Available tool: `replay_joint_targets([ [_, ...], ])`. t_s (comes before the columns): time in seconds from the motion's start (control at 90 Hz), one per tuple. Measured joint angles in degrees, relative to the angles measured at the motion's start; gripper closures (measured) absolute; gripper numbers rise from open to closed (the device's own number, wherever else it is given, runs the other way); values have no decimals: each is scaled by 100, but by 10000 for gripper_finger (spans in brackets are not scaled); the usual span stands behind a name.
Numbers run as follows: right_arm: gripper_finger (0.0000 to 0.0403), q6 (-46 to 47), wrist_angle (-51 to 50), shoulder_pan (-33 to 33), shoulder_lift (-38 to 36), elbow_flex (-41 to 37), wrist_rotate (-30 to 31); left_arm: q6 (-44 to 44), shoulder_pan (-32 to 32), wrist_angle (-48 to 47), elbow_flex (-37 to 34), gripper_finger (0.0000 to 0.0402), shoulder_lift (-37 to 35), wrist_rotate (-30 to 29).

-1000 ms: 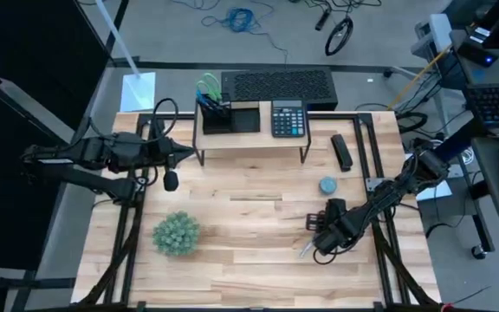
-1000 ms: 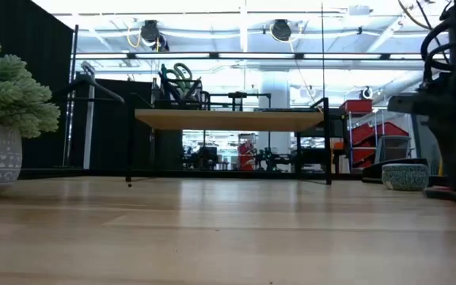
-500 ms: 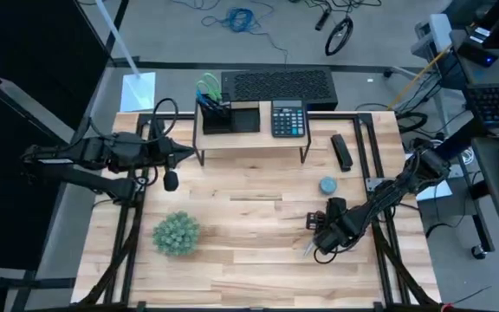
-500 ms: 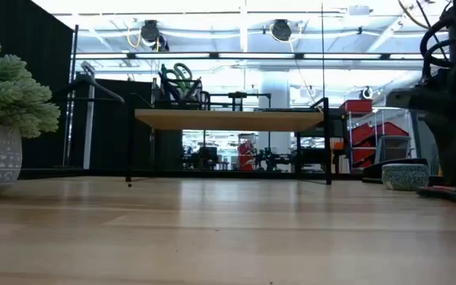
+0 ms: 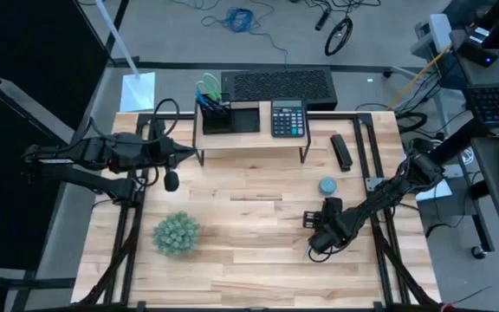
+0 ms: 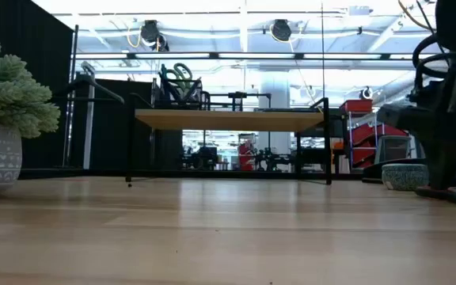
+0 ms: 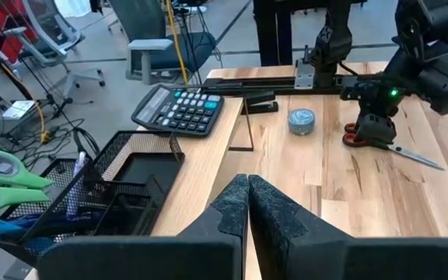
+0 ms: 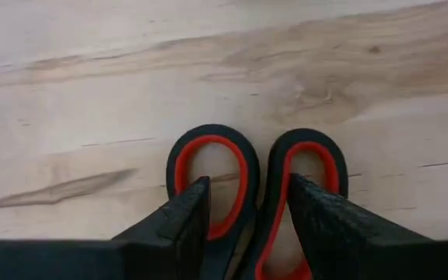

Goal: Pick and place office supplies into organizer
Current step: Put the black scissors into the desk organizer on the shelf

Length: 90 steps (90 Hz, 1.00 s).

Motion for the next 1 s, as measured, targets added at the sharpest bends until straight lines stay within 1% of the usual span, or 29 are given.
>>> replay_joint_targets([
  [0.1, 251, -46, -25, 1, 2, 0, -21, 1, 0, 1, 0, 402, 0, 0],
  [0.178, 265, -177, -30, 2, 5, -3, -6, 2, 0, -1, 0, 402, 0, 0],
  [0.256, 289, -345, -26, 4, 9, -11, 2, 12, 0, -2, 0, 402, 0, 0],
  [0.4, 347, -412, -28, 4, 11, -11, 66, 20, 0, -4, 0, 402, 0, 0],
  [0.444, 356, -470, -30, 5, 12, -11, 118, 20, 0, -7, 0, 402, 0, 0],
  [0.711, 355, -713, -19, 6, -67, -26, 367, 20, -1, -9, 0, 402, 0, 0],
  [0.867, 353, -753, -148, -21, -347, -39, 1153, 17, -1, -8, 0, 402, 0, 0],
  [1.0, 355, -1084, -70, -118, -564, -37, 1773, 17, -2, -7, 0, 402, -20, 0],
])
